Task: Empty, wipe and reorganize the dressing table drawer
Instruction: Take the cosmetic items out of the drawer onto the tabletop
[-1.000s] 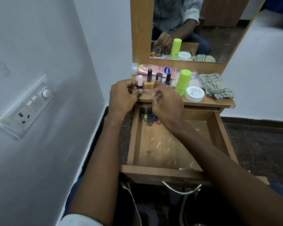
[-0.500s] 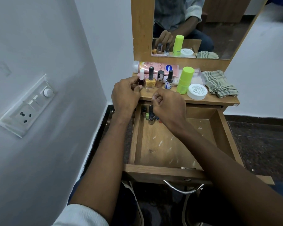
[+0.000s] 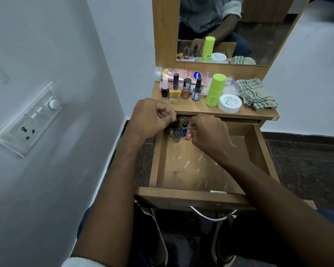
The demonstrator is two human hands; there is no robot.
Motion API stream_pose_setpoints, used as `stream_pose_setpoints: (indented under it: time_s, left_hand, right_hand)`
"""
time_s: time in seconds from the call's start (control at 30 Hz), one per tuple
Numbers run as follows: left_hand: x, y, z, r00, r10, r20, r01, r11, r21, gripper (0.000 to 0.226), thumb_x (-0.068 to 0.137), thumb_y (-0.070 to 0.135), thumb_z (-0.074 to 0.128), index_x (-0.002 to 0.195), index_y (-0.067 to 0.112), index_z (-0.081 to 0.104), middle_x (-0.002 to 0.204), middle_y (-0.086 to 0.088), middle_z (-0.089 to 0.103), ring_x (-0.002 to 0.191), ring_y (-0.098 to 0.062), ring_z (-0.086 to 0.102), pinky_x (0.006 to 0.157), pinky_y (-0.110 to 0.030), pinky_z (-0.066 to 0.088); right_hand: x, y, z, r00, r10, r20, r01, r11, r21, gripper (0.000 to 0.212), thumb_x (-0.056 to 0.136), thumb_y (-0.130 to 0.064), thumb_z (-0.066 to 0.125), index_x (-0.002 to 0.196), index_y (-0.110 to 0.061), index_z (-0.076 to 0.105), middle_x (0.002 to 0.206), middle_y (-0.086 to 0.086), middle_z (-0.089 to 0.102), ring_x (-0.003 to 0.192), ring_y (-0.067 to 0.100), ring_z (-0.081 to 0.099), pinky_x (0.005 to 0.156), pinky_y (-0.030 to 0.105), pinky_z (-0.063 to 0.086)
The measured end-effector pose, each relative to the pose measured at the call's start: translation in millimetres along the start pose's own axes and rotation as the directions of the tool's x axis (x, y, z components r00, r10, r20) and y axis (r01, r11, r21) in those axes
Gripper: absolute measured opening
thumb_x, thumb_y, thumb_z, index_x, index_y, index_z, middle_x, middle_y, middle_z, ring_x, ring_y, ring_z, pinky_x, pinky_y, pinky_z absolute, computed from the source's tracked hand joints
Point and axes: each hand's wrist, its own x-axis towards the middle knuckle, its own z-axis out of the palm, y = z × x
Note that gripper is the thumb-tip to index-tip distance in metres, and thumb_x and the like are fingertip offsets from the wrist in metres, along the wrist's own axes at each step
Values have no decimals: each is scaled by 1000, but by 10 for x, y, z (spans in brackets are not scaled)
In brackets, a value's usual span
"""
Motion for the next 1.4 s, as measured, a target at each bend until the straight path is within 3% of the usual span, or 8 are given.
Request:
stream_pose_setpoints:
  time_s: [0.07, 0.17, 0.3, 0.47, 0.87, 1.0, 1.23, 1.4]
  left_hand:
    - [-4, -14, 27, 987, -54, 149, 40, 994, 97, 15, 86, 8, 86, 93, 21, 87, 76, 18, 76, 67, 5, 71, 69, -10, 53]
    - [1, -3, 87, 968, -91, 236, 41, 977, 208, 21, 87, 6, 83, 98, 23, 86, 79, 17, 77, 72, 9, 71, 77, -13, 57]
    - [19, 79, 171, 949, -131, 285, 30, 943, 333, 33, 83, 10, 89, 112, 23, 83, 100, 5, 82, 89, -7, 74, 90, -32, 62]
    - [21, 134, 215, 954, -129, 270, -2, 900, 435, 37, 83, 15, 90, 118, 24, 82, 114, 3, 80, 102, -17, 73, 91, -34, 60]
    - [13, 143, 333, 967, -142, 210, 26, 880, 474, 39, 75, 32, 96, 112, 29, 83, 110, 5, 80, 97, -19, 70, 85, -37, 60]
    - [16, 117, 357, 970, -141, 197, 30, 878, 478, 34, 70, 34, 98, 99, 28, 81, 99, 6, 78, 91, -18, 70, 82, -37, 60]
    - [14, 99, 376, 972, -102, 214, -9, 887, 462, 29, 74, 27, 96, 99, 26, 81, 100, 7, 78, 90, -16, 71, 82, -37, 62]
    - [29, 109, 355, 966, -101, 236, -19, 888, 459, 27, 74, 20, 94, 97, 27, 83, 99, 7, 79, 89, -15, 72, 80, -37, 63]
  right_hand:
    - [-24, 13, -5, 999, 21, -44, -22, 999, -30, 13, 88, -19, 67, 101, -20, 68, 96, 1, 69, 87, 28, 64, 62, 34, 44]
    - [-40, 54, 2, 996, 27, -81, -28, 999, -22, 19, 88, -21, 69, 107, -21, 67, 98, 1, 69, 88, 29, 65, 63, 33, 42]
    - [-31, 51, 59, 999, -3, -41, 3, 1000, -6, 27, 88, -26, 73, 114, -21, 67, 98, 1, 67, 87, 26, 64, 62, 32, 42]
    - [-23, 33, 120, 998, 17, -68, -13, 999, 52, 23, 90, -28, 72, 110, -21, 61, 96, 0, 69, 86, 26, 65, 63, 33, 44]
    - [16, 12, 221, 998, 56, -38, -51, 993, 111, 34, 88, -27, 74, 114, -18, 55, 96, 6, 70, 86, 31, 68, 68, 45, 59]
    - [4, 15, 214, 999, 42, -26, -38, 988, 148, 30, 86, -24, 76, 106, -18, 55, 93, 4, 69, 82, 27, 65, 62, 37, 52]
    - [-43, 49, 167, 1000, 18, 18, -21, 978, 205, 36, 83, -18, 77, 97, -26, 45, 87, -6, 57, 77, 18, 55, 52, 22, 29]
    - [-68, 91, 100, 999, 25, -31, -16, 964, 267, 30, 76, -15, 78, 88, -23, 52, 78, -8, 62, 71, 15, 58, 53, 22, 36]
